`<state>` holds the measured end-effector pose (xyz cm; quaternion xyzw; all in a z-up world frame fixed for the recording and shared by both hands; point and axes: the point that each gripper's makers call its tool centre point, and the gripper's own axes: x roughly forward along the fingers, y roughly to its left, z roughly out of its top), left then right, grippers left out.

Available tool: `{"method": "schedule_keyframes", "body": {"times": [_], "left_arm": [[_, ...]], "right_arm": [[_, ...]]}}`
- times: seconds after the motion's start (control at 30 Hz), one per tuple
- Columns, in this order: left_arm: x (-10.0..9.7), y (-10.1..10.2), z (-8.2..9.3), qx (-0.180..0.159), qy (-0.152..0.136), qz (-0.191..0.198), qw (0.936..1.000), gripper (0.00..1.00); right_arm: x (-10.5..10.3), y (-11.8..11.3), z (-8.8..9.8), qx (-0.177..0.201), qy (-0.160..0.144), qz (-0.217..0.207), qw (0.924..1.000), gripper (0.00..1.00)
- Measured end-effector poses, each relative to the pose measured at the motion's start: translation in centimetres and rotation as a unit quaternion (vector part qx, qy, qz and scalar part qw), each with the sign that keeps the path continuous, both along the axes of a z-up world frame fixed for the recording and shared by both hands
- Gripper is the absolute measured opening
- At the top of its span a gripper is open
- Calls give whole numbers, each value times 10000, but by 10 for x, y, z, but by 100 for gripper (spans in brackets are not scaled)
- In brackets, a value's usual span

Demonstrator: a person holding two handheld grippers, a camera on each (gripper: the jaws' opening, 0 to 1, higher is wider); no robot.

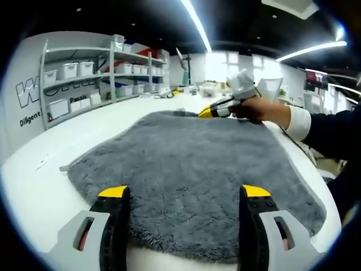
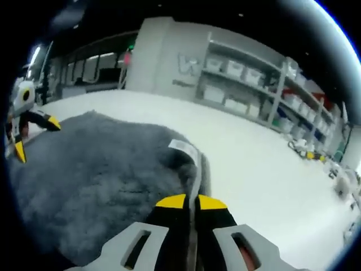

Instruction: Open the folded towel by lifting each exposed corner and separating the folded layers until the towel lies flat within the target outline without major curled edges

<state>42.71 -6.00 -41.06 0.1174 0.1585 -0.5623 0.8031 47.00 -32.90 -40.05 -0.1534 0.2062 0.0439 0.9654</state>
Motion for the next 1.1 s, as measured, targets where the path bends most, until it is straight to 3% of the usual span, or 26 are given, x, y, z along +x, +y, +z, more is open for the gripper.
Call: {"method": "schedule_keyframes", "body": {"times": [0.3,0.4,0.5,0.6,0.73,0.83,0.87,1.1], "left_arm": [[3,-1,1,-18,25,192,9998,78],[4,-1,3,-81,65,264,9996,75],[8,1,10,-263,25,378,9989,67],[5,-1,19,-671,487,319,9960,70],[12,3,43,-1374,517,369,9885,68],[13,6,54,-1615,575,345,9846,67],[14,6,61,-1844,626,362,9802,67],[14,11,68,-2071,645,472,9750,66]], "right_arm": [[-3,20,35,-76,-301,-32,9995,0],[-2,35,51,148,-386,66,9991,0],[-3,48,65,317,-537,146,9979,0],[-5,63,75,429,-650,281,9966,0],[-12,86,87,405,-764,572,9946,0],[-14,95,90,251,-850,684,9937,0],[-15,99,90,205,-880,718,9933,0],[-21,117,91,291,-1015,897,9904,0]]}}
